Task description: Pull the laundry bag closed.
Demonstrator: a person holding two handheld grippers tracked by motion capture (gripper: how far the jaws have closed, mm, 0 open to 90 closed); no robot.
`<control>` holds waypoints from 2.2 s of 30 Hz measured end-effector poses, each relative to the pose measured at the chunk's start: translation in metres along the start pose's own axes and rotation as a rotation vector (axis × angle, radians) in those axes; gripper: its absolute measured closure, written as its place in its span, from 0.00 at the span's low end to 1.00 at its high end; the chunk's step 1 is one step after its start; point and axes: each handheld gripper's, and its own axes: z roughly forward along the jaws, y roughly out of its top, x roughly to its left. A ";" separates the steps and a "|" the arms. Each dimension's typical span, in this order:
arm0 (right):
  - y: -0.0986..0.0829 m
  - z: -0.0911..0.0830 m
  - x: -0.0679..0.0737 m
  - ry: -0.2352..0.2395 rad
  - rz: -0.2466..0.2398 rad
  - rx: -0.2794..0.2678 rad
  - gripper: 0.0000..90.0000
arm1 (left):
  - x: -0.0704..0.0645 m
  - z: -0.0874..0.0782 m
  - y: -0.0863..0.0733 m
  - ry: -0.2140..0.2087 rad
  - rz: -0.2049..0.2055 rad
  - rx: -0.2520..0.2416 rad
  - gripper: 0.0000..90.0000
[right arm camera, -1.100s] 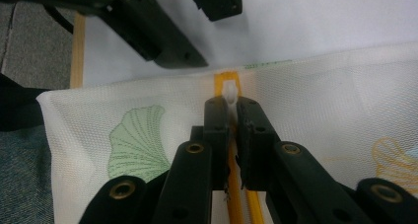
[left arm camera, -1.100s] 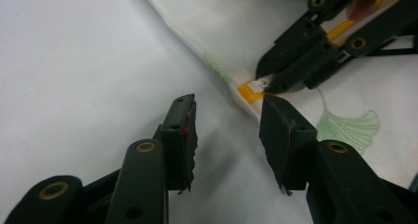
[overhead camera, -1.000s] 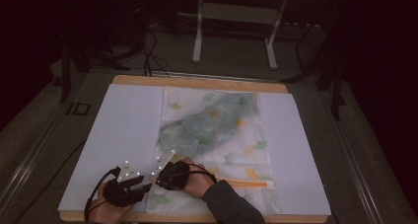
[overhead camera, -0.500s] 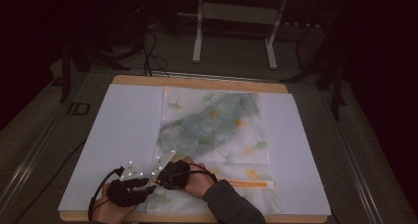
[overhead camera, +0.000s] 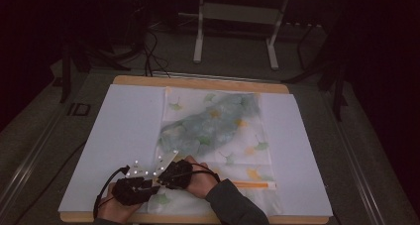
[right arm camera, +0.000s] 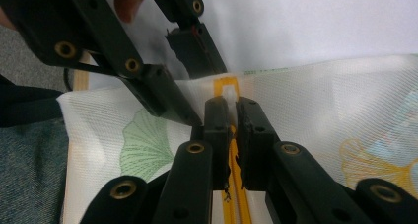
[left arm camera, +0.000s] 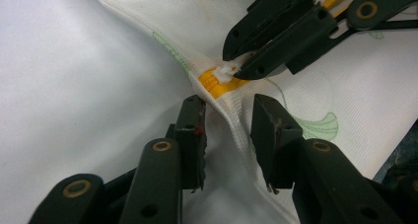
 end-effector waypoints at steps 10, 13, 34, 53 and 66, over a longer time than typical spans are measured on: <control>0.000 -0.005 0.000 0.000 -0.009 -0.010 0.94 | 0.003 0.007 0.003 -0.035 -0.015 -0.001 0.80; 0.000 -0.005 0.000 -0.001 -0.009 -0.011 0.94 | 0.005 0.007 0.003 -0.041 -0.014 -0.003 0.86; -0.015 0.002 -0.005 0.024 0.021 -0.011 0.94 | 0.003 0.007 0.002 -0.048 0.005 -0.021 0.97; -0.022 0.003 -0.007 0.017 0.018 0.017 0.94 | 0.005 0.003 0.002 -0.072 -0.002 -0.046 0.97; -0.025 0.002 -0.005 0.002 0.012 0.039 0.94 | 0.005 0.001 0.001 -0.082 -0.004 -0.056 0.97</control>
